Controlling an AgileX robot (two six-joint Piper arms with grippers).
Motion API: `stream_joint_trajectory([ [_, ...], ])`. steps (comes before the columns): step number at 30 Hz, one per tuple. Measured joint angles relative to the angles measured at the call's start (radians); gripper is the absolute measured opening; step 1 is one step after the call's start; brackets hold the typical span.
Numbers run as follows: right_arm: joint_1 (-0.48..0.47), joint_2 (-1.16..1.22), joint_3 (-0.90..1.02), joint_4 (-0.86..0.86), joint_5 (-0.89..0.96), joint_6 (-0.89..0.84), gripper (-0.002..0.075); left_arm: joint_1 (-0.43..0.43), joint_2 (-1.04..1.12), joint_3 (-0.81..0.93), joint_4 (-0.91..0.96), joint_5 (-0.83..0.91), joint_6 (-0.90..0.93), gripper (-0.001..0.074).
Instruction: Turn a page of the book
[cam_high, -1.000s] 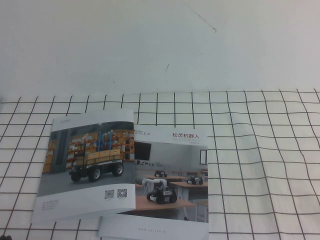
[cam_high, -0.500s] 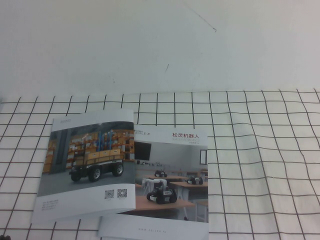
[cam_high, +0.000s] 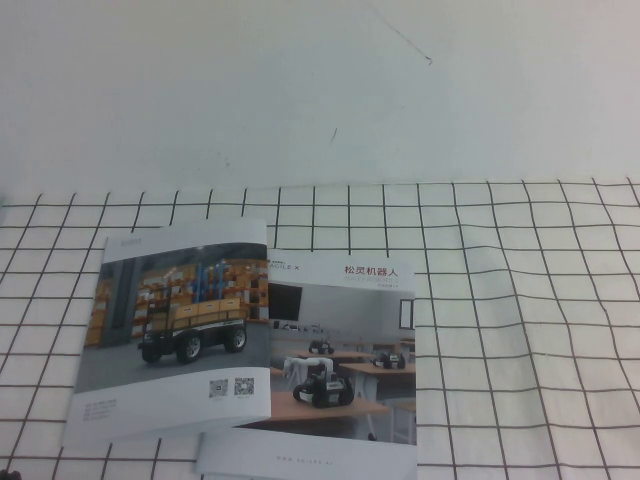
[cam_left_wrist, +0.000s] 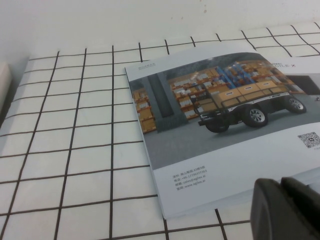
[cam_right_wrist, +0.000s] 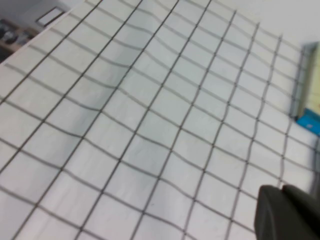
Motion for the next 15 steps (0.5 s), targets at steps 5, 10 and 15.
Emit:
stream_joint_trajectory([
  [5, -0.175, -0.149, 0.006, -0.038, -0.021, -0.041, 0.0000, 0.000, 0.000, 0.000, 0.000, 0.000, 0.000, -0.0002],
  [10, -0.376, -0.302, 0.102, -0.005, -0.248, 0.073, 0.0000, 0.001, 0.000, 0.000, -0.002, 0.000, 0.000, -0.0002],
  [15, -0.459, -0.362, 0.279, 0.014, -0.488, 0.135, 0.0000, 0.001, 0.000, 0.000, -0.002, 0.000, 0.000, -0.0002],
])
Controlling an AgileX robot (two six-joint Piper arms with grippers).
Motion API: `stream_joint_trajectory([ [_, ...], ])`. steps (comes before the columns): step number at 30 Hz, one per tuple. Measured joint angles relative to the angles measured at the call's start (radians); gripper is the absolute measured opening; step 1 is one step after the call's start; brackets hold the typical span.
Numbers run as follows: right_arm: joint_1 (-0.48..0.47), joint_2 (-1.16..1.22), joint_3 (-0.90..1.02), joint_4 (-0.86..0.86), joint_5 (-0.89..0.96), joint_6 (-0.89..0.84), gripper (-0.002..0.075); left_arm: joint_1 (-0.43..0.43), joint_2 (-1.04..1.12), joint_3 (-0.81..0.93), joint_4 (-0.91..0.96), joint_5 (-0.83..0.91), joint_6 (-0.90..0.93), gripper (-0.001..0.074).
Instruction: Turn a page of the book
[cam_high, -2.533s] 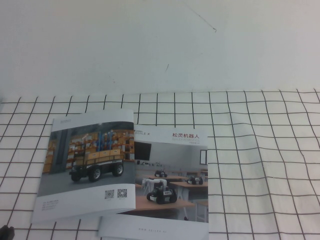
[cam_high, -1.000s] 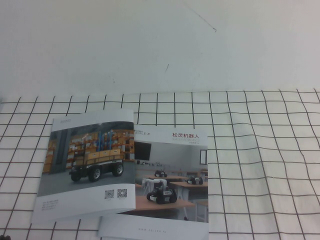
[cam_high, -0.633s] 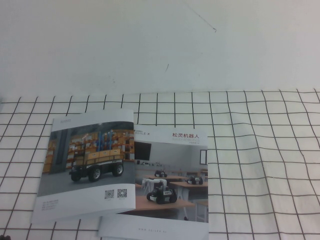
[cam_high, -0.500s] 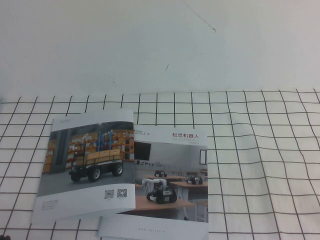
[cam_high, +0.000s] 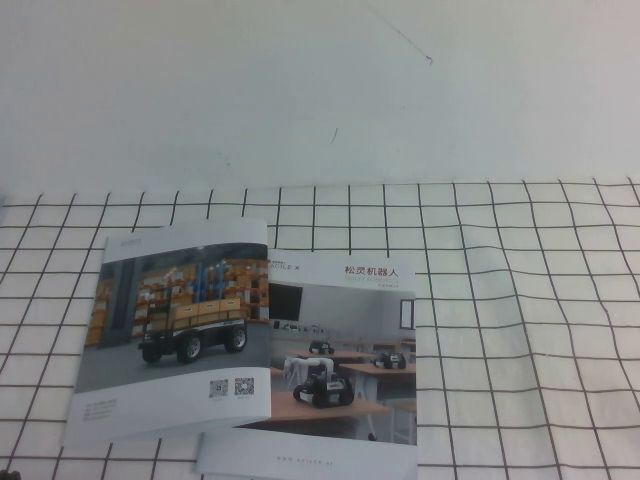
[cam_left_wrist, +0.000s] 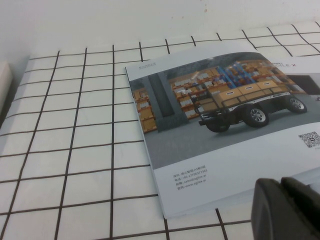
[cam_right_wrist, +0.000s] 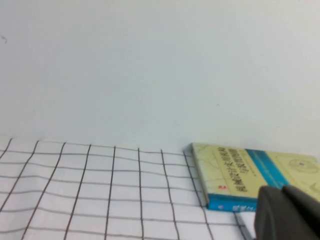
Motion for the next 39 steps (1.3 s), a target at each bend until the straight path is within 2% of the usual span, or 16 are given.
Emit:
stream_joint_trajectory([
  [5, -0.003, 0.000, 0.128, 0.002, -0.120, 0.013, 0.0000, 0.000, 0.000, 0.000, 0.000, 0.000, 0.000, -0.0002],
  [10, -0.003, 0.000, 0.136, 0.002, -0.181, 0.009, 0.0000, 0.000, 0.000, 0.000, 0.000, 0.000, 0.000, -0.0002],
  [14, -0.003, 0.000, 0.136, 0.051, -0.218, -0.070, 0.0000, 0.000, 0.000, 0.000, 0.000, 0.000, 0.000, -0.0002],
  [19, -0.003, 0.000, 0.136, 0.268, -0.135, -0.311, 0.0000, 0.000, 0.000, 0.000, 0.000, 0.000, 0.000, -0.0002],
  [21, -0.003, 0.000, 0.136, 0.303, -0.075, -0.353, 0.0000, 0.000, 0.000, 0.000, 0.000, 0.000, 0.000, -0.0002],
  [27, -0.003, 0.000, 0.137, 0.343, 0.124, -0.375, 0.0000, 0.000, 0.000, 0.000, 0.000, 0.000, 0.000, -0.0002],
  [33, -0.003, 0.000, 0.137, 0.374, 0.136, -0.355, 0.0000, 0.000, 0.000, 0.000, 0.000, 0.000, 0.000, -0.0002],
  [39, -0.003, 0.000, 0.137, 0.374, 0.136, -0.448, 0.0000, 0.000, 0.000, 0.000, 0.000, 0.000, 0.000, -0.0002],
])
